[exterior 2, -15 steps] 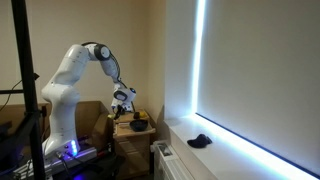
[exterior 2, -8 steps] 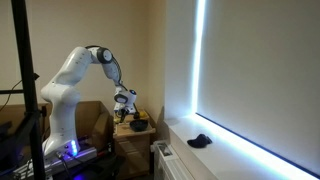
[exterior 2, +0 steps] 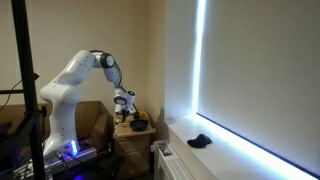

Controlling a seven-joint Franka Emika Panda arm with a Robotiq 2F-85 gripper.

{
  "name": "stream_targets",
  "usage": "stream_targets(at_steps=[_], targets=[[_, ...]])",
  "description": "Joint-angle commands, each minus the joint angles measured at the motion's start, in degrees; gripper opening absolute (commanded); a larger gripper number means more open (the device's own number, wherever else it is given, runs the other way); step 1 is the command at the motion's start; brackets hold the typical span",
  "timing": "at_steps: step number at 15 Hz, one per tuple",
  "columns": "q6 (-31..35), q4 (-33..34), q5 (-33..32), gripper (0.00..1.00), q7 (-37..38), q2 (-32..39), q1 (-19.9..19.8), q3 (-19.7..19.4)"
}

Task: Move the yellow sponge from the black bowl and place it on the open drawer

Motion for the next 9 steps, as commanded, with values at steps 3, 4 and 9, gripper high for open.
stream_targets(at_steps=[3, 4, 9], targets=[[0.6, 0.8, -1.8, 0.47, -0.4, 2.7, 1.0, -0.4], [0.1, 0.6, -2.4, 0.55, -0.2, 2.7, 1.0, -0.6], [0.5, -1.1, -8.2, 0.90, 3.4, 1.6, 2.7, -3.1]])
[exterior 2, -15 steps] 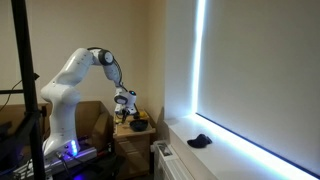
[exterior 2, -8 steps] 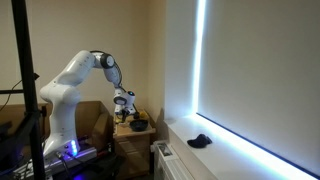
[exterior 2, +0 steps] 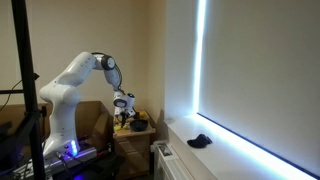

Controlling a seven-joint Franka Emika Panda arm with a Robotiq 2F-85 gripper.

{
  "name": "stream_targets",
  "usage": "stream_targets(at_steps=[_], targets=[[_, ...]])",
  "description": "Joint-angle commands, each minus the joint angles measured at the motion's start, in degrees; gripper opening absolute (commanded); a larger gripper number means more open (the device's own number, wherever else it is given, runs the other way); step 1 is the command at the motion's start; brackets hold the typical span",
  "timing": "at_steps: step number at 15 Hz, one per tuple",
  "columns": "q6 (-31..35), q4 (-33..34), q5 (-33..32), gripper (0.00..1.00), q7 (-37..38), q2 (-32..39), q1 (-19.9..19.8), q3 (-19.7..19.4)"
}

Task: Move the yellow sponge from the black bowl and place it on the open drawer

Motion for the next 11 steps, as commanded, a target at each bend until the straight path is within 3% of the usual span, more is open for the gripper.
stream_targets(at_steps=[1, 3, 5, 7, 9, 10, 11], targets=[[-0.9, -1.9, -5.9, 0.98, 4.3, -1.7, 2.1, -2.7], [-2.5, -3.7, -11.5, 1.00, 9.5, -4.0, 3.7, -5.1], [-5.2, -6.3, -14.4, 1.00, 11.3, -8.1, 2.7, -5.0], [-11.9, -9.2, -13.9, 1.00, 8.6, -14.0, -1.4, -2.3], [-18.1, -12.0, -8.6, 1.00, 1.5, -20.0, -5.8, 0.5], [-13.5, -6.6, -11.6, 1.00, 6.9, -12.5, -1.3, -2.2], [-16.1, -7.9, -10.2, 1.00, 4.7, -15.5, -2.5, -1.8]])
